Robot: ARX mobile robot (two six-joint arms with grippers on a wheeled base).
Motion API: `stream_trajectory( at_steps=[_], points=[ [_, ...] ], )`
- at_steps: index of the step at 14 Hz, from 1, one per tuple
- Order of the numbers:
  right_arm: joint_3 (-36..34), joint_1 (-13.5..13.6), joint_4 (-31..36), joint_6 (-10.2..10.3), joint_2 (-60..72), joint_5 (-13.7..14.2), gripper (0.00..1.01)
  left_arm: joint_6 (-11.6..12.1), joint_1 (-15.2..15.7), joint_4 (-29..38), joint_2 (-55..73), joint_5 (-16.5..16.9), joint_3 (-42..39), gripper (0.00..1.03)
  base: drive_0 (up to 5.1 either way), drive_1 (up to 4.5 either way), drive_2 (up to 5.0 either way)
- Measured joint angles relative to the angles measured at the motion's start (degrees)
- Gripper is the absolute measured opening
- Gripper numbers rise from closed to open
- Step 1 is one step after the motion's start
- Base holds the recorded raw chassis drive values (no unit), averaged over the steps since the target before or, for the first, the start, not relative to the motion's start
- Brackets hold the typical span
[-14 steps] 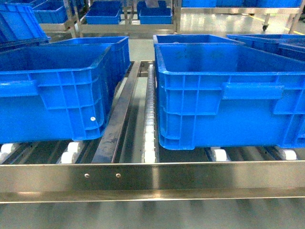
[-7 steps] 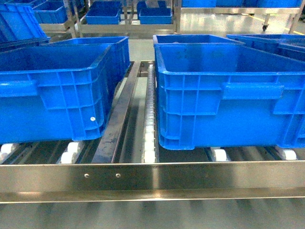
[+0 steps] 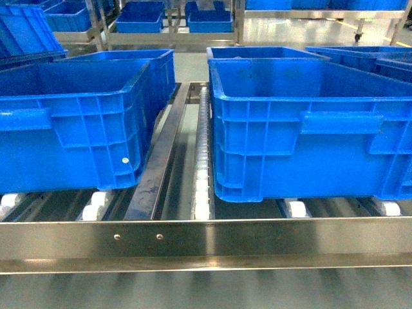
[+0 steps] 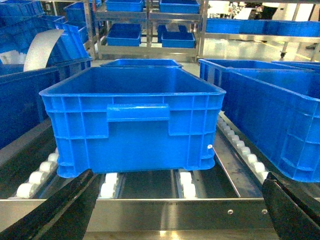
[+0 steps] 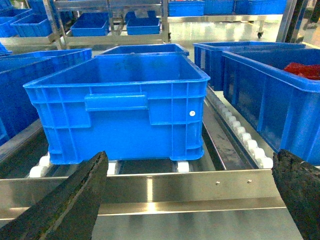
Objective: Sort blue parts and orange caps into right shelf containers
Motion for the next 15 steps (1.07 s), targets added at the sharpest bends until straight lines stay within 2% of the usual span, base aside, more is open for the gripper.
stream_trajectory(
  at_steps=[15],
  points=[
    [0.0,0.0,0.0,0.0,0.0,0.0,0.98,0.0,0.0,0.0,0.0,0.0,0.0,0.98,0.0,0.00,0.0]
  ],
)
